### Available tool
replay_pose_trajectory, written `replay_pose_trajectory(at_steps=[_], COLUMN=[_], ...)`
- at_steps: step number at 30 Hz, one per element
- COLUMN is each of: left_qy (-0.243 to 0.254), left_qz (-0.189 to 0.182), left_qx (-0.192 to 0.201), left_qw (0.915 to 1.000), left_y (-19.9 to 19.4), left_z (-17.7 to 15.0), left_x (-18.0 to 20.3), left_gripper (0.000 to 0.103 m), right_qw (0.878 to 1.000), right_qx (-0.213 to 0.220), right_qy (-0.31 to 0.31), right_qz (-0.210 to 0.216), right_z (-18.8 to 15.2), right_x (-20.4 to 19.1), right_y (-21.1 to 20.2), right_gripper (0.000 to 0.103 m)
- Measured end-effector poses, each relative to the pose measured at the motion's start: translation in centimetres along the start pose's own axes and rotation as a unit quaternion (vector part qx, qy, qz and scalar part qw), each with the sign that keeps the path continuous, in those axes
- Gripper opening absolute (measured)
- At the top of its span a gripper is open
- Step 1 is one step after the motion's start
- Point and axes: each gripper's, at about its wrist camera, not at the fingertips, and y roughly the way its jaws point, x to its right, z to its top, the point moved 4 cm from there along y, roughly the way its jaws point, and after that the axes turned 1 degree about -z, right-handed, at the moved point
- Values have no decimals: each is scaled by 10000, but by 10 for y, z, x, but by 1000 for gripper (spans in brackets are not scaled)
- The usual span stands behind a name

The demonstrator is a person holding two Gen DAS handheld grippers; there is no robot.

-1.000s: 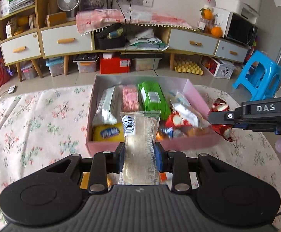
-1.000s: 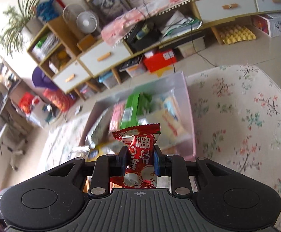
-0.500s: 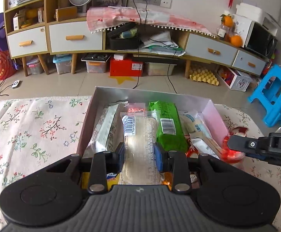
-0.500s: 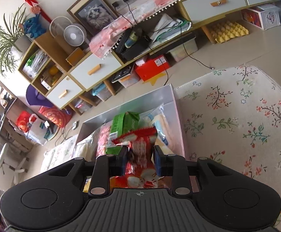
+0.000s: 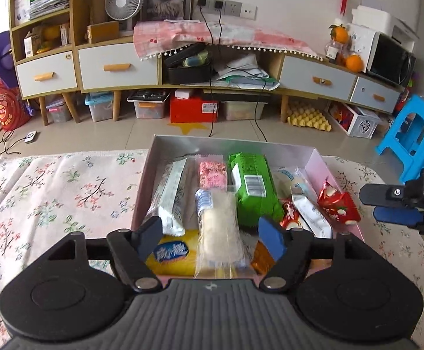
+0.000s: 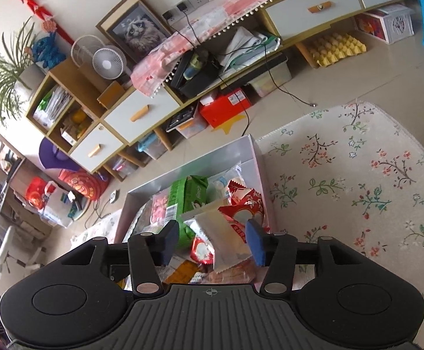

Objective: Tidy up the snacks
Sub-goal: 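Open both tools and move back over the gold bar and cracker pack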

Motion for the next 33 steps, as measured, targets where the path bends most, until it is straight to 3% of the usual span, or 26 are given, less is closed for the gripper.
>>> replay_pose_trajectory(at_steps=[5,18,24,26,33], left_qy=[115,377,192,285,692], left_qz=[31,121,103,154,149], left_qx=[-50,-268,-245,-238,-91], left_qw=[9999,9989,9995,9992,9974], left_y=[-14,-50,-53,-54,-50], left_z=[-8,-32,-52,-52,-63], left_x=[-5,-23,-41,-45,-60], left_gripper=[77,96,98,98,100], right_qw=[9997,9956,9911,9904,9883], right_qx=[-109,-569,-680,-650,-591], right_qy=[-189,-704,-1130,-1211,-1394], right_qz=[-101,-241,-176,-171,-181], right_z=[-9,-56,-77,-80,-96], right_x=[-14,-41,-52,-54,-58], right_y=[-12,-31,-26,-23,-10], right_gripper=[54,77,83,87,88])
